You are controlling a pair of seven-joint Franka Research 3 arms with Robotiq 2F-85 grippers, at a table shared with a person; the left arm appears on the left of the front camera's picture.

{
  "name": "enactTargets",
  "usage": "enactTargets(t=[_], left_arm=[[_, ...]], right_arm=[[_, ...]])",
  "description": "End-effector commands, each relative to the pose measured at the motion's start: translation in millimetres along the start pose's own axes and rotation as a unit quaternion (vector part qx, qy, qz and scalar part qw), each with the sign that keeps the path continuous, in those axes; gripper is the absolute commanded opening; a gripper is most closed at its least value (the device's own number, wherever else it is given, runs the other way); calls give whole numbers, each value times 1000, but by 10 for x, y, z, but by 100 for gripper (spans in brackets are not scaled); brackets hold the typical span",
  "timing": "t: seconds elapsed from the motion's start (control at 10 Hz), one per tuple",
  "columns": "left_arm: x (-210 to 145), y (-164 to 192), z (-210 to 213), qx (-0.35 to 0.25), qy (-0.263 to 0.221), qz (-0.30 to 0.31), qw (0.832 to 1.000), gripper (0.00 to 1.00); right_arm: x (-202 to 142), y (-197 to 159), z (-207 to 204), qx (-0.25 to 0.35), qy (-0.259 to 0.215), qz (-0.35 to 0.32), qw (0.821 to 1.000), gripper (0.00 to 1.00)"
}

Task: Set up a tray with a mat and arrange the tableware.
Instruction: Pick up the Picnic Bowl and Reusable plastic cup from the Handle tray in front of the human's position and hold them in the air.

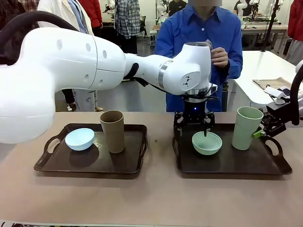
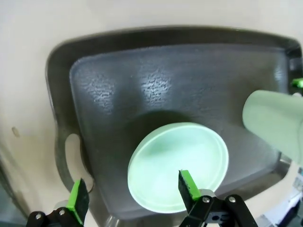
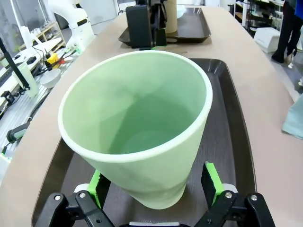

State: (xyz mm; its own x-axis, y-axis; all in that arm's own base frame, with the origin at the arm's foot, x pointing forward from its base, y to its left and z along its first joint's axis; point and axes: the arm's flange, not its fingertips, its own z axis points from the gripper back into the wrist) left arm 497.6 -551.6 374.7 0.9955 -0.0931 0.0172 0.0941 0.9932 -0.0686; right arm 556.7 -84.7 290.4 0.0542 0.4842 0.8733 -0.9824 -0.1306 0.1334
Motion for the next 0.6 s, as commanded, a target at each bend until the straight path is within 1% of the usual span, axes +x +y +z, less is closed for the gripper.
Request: enactTargets(t=[0.0, 0.5], left_arm=[[80, -56, 24, 8, 30, -17, 999, 100], [113, -37, -182, -5, 30, -12, 999, 100]], right_arm=[[45, -109, -17, 9, 0, -17, 1000, 100], [71, -186, -165, 22, -5, -22, 999, 100]])
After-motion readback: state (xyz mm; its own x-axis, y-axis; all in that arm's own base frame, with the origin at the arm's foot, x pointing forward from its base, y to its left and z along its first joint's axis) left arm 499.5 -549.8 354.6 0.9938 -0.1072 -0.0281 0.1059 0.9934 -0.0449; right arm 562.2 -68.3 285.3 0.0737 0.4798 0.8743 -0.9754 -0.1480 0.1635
